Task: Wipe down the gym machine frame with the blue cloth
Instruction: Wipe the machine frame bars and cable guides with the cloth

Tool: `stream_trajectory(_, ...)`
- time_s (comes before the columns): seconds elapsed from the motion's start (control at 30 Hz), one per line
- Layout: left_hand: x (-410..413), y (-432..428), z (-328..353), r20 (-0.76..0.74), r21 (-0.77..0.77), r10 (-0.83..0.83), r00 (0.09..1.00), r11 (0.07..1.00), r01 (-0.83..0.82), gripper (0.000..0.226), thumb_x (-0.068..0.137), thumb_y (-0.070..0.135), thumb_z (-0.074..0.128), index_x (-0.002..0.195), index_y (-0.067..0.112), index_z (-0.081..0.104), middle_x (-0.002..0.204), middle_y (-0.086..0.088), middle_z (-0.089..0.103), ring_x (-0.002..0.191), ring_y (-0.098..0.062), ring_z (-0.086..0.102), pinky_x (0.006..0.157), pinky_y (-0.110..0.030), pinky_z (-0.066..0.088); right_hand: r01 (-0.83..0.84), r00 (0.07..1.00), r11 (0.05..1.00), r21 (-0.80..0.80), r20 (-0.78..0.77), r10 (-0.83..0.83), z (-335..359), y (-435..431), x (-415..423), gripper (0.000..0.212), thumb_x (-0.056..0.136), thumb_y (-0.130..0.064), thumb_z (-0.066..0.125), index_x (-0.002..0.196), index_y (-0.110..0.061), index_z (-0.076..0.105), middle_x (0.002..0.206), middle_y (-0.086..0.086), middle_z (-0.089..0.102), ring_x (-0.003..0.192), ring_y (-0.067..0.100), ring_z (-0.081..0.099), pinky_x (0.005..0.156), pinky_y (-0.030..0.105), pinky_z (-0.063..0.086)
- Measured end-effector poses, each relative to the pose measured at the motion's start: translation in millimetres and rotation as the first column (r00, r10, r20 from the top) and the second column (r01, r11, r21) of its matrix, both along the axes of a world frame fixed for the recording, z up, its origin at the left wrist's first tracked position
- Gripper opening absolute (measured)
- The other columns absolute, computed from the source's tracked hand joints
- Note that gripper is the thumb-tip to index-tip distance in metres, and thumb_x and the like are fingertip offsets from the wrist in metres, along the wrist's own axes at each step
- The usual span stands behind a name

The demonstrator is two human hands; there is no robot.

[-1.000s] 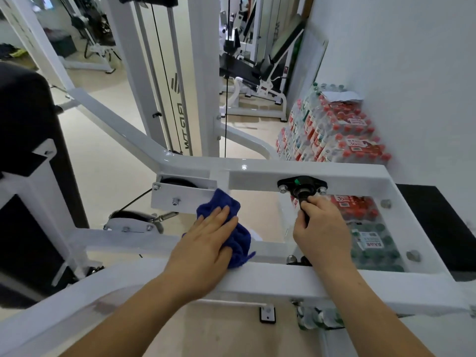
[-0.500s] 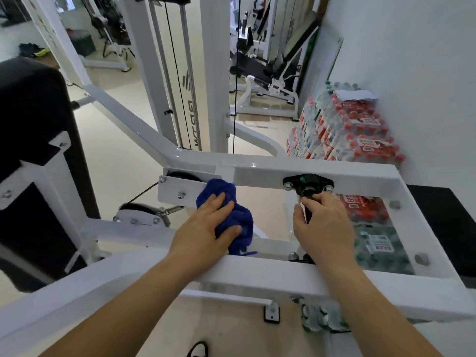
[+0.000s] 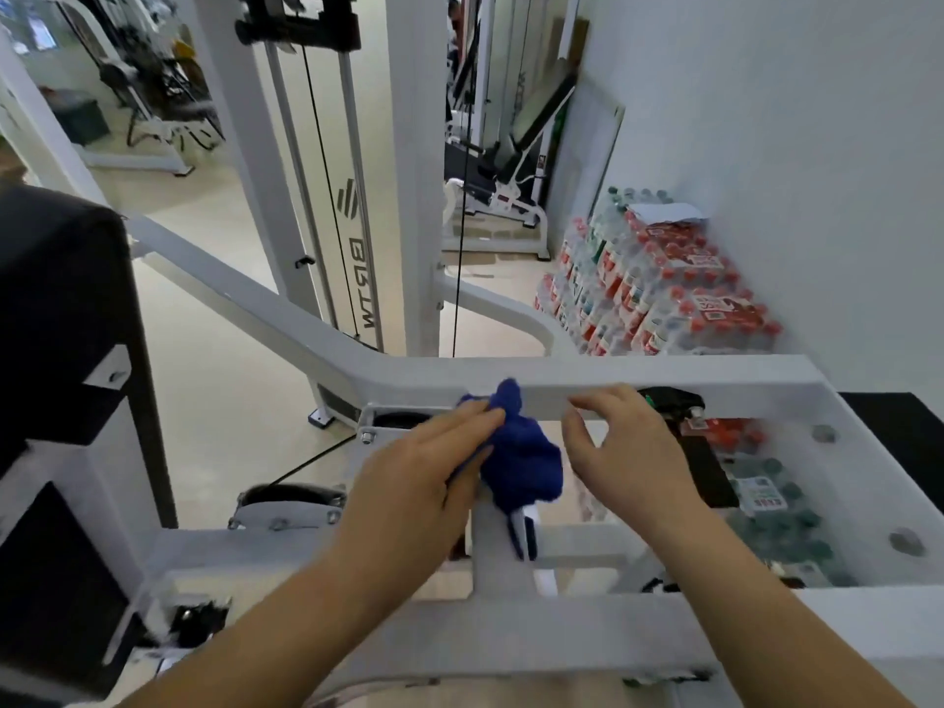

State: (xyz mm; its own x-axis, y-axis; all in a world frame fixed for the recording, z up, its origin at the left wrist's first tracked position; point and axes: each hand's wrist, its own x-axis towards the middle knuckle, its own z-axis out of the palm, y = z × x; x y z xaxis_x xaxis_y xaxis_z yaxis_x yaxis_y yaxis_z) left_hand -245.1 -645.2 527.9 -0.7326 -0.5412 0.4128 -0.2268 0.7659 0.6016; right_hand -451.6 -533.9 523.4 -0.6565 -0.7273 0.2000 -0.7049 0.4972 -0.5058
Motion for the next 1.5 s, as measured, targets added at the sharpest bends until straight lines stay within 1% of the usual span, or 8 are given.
stream_trajectory(0.07, -8.2, -25.1, 7.0, -0.076, -0.183, -0.004, 0.997, 0.983, -0.010, 0.042, 0.097, 0.016, 0.063, 0.139, 0.021, 0.061, 0.143, 0.002, 0.060, 0.133, -0.013, 0.054, 0.112, -0.033, 0.043, -0.036, 0.998, 0.996, -0.082, 0.054, 0.041, 6.1, -24.3, 3.3, 0.030, 0.101, -0.031, 0.056, 0.128, -0.021, 0.065, 0.123, -0.010, 0.058, 0.107, 0.004, 0.054, 0.095, 0.026, 0.046)
stream_trajectory(0.17, -21.1, -51.1, -12.8, 0.160, -0.345, 0.024, 0.987, 0.938, 0.033, 0.036, 0.103, 0.030, 0.051, 0.138, 0.025, 0.061, 0.140, 0.001, 0.062, 0.132, -0.020, 0.054, 0.112, -0.043, 0.045, -0.044, 0.997, 0.992, -0.119, 0.062, 0.052, 7.3, -59.5, 0.5, 0.030, 0.102, -0.021, 0.053, 0.129, -0.018, 0.065, 0.127, -0.005, 0.061, 0.113, 0.005, 0.053, 0.099, 0.019, 0.038)
stream_trajectory(0.4, 1.0, -82.9, -42.7, 0.205, -0.466, -0.043, 0.978, 0.874, 0.136, 0.033, 0.105, 0.027, 0.053, 0.134, 0.018, 0.064, 0.130, 0.000, 0.067, 0.120, -0.021, 0.059, 0.111, -0.040, 0.043, -0.162, 0.986, 0.981, 0.108, -0.020, 0.166, -23.5, -106.9, -2.4, 0.035, 0.104, -0.031, 0.049, 0.129, -0.014, 0.067, 0.134, 0.001, 0.063, 0.123, 0.020, 0.056, 0.110, 0.036, 0.042)
stream_trajectory(0.6, -18.6, -65.5, -42.7, 0.188, -0.430, 0.047, 0.981, 0.902, 0.039, 0.034, 0.102, 0.028, 0.050, 0.131, 0.018, 0.066, 0.124, -0.001, 0.069, 0.116, -0.021, 0.060, 0.114, -0.042, 0.038, -0.156, 0.982, 0.972, 0.176, -0.075, 0.171, -34.4, -109.5, -3.2, 0.036, 0.102, -0.039, 0.042, 0.103, -0.017, 0.070, 0.113, -0.001, 0.063, 0.109, 0.022, 0.057, 0.095, 0.029, 0.042)
stream_trajectory(0.73, -37.8, -51.8, -41.2, 0.225, -0.401, 0.002, 0.974, 0.912, 0.091, 0.036, 0.102, 0.033, 0.045, 0.131, 0.019, 0.061, 0.126, 0.000, 0.067, 0.115, -0.021, 0.059, 0.111, -0.037, 0.038, -0.211, 0.972, 0.967, 0.144, 0.133, 0.192, -25.4, -100.8, -7.6, 0.035, 0.108, -0.031, 0.046, 0.125, -0.008, 0.067, 0.140, 0.006, 0.058, 0.132, 0.022, 0.049, 0.110, 0.026, 0.032)
stream_trajectory(0.9, 16.4, -89.4, -36.3, 0.186, -0.462, -0.050, 0.981, 0.877, 0.133, 0.037, 0.098, 0.025, 0.059, 0.133, 0.018, 0.065, 0.132, -0.001, 0.067, 0.120, -0.021, 0.059, 0.109, -0.038, 0.046, -0.256, 0.960, 0.952, 0.165, 0.159, 0.230, -17.8, -92.4, -8.5, 0.054, 0.104, -0.053, 0.044, 0.149, -0.024, 0.052, 0.160, -0.008, 0.039, 0.147, 0.011, 0.032, 0.123, 0.031, 0.021)
stream_trajectory(1.3, -8.0, -69.2, -51.9, 0.135, -0.524, -0.062, 0.989, 0.843, 0.124, 0.049, 0.086, 0.009, 0.076, 0.132, 0.019, 0.067, 0.136, -0.001, 0.066, 0.124, -0.024, 0.061, 0.113, -0.041, 0.042, -0.262, 0.948, 0.957, 0.129, 0.218, 0.230, -23.2, -94.2, -16.1, 0.051, 0.103, -0.050, 0.049, 0.145, -0.022, 0.057, 0.156, -0.006, 0.044, 0.145, 0.013, 0.036, 0.124, 0.039, 0.025)
stream_trajectory(1.5, 55.8, -81.0, -37.7, 0.069, -0.402, 0.080, 0.994, 0.915, -0.046, 0.054, 0.083, 0.014, 0.075, 0.136, 0.013, 0.064, 0.137, -0.006, 0.065, 0.119, -0.028, 0.067, 0.086, -0.047, 0.062, -0.244, 0.964, 0.944, 0.223, 0.166, 0.210, -13.7, -94.5, -3.7, 0.057, 0.104, -0.055, 0.042, 0.152, -0.024, 0.047, 0.162, -0.009, 0.035, 0.149, 0.012, 0.026, 0.124, 0.034, 0.019)
